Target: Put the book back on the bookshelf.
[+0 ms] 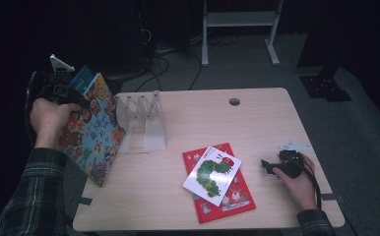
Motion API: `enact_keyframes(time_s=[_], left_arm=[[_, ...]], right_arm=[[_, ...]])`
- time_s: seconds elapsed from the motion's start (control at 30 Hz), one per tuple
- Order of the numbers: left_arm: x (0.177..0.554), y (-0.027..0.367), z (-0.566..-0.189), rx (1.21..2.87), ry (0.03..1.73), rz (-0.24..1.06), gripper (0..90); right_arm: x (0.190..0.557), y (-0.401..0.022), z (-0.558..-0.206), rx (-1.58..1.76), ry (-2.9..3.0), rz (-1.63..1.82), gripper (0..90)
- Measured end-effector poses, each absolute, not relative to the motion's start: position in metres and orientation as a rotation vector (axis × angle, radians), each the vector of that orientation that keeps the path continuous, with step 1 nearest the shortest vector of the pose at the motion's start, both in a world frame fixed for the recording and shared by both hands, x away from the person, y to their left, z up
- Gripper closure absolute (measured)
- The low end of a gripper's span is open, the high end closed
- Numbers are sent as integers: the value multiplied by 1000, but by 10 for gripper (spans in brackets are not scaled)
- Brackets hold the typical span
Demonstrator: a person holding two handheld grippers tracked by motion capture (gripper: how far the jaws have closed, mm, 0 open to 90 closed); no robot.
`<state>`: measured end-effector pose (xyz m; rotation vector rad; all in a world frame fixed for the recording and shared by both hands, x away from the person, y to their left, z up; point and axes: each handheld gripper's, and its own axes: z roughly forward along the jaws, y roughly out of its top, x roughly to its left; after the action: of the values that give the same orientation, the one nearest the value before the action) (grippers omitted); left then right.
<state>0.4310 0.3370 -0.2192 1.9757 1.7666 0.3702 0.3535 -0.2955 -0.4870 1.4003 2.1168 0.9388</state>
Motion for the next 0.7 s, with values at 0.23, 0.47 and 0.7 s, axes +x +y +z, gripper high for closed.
enact_keyframes(time_s=[0.23, 0.47, 0.7], left_arm=[[441, 331, -222, 1984, 1775, 376, 807], [444, 331, -229, 2005, 1782, 382, 805], [438, 342, -230, 1937, 1770, 365, 794]], right_arm=[[353, -295, -487, 1401, 2116, 940, 128], [354, -295, -487, 1401, 2115, 940, 128], [353, -295, -487, 1400, 2117, 939, 128]])
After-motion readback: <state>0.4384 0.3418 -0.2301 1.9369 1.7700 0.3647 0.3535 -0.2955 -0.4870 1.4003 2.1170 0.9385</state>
